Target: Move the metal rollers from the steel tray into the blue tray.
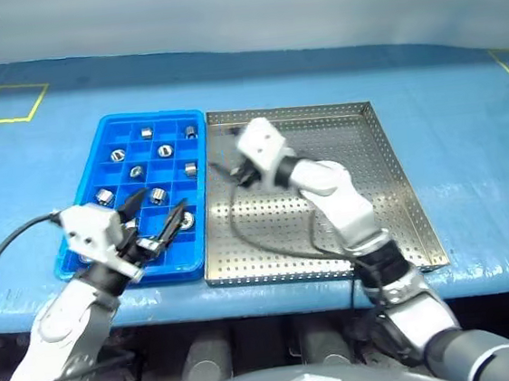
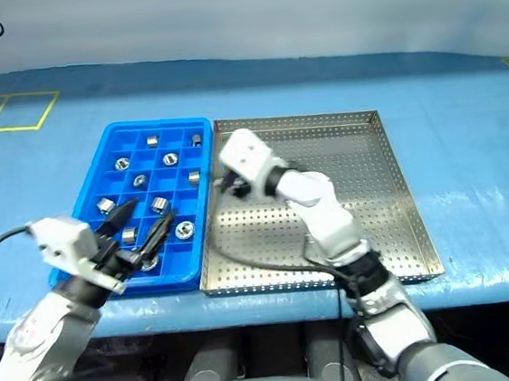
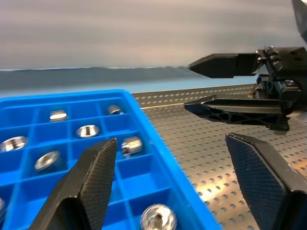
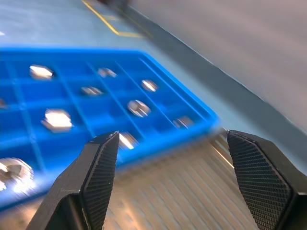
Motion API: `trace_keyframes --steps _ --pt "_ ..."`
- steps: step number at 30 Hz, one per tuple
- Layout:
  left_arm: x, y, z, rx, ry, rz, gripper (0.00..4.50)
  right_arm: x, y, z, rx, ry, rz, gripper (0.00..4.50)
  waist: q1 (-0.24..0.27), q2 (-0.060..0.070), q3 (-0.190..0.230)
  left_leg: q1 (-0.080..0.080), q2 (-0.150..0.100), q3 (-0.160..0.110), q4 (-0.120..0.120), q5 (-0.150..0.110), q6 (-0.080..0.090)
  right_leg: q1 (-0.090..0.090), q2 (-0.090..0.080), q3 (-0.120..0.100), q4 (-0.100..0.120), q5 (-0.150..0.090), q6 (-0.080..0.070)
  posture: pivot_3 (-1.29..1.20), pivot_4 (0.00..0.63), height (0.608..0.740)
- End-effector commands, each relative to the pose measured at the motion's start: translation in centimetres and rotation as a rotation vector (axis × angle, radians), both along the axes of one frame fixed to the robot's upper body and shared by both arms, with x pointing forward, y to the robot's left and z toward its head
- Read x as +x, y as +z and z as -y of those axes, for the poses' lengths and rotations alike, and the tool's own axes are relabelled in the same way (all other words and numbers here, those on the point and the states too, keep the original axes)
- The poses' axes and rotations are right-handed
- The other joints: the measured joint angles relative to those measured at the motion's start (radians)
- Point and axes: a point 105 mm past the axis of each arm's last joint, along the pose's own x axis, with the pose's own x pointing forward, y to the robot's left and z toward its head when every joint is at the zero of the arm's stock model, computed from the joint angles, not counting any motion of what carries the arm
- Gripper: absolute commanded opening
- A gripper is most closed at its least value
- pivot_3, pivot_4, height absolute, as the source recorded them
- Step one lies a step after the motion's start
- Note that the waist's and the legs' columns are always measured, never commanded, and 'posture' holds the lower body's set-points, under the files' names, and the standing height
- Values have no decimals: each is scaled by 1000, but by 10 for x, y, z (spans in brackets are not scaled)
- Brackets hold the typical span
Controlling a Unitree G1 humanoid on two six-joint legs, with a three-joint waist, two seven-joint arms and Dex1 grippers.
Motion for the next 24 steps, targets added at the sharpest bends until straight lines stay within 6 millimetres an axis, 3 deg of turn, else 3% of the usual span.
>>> trace_keyframes --steps 1,3,8,15,24 --pt "12 -5 19 16 -81 4 3946 -1 -1 44 -57 -138 6 3774 -21 1 0 0 0 1 0 0 0 0 0 0 0 0 0 -103 150 740" --pt "21 -3 33 12 -130 47 3946 -10 -12 61 -70 -173 -53 3774 -47 2 0 -1 0 3 -1 -1 1 -1 1 0 0 1 3 -138 150 740" --pt "40 -8 56 13 -193 38 3946 -39 -25 65 -42 -110 -136 3774 -104 2 0 0 2 6 -2 -2 3 -3 2 2 0 2 4 -200 150 740" --pt "39 -32 58 73 -186 -23 3946 -48 -32 71 -23 -140 -149 3774 -151 2 0 1 3 9 1 -3 4 -2 3 10 0 2 15 -234 150 740" --pt "39 -32 54 91 -169 -19 3946 -49 -33 71 -26 -125 -146 3774 -154 2 0 1 2 10 3 -3 6 -2 2 13 0 3 18 -217 150 740"
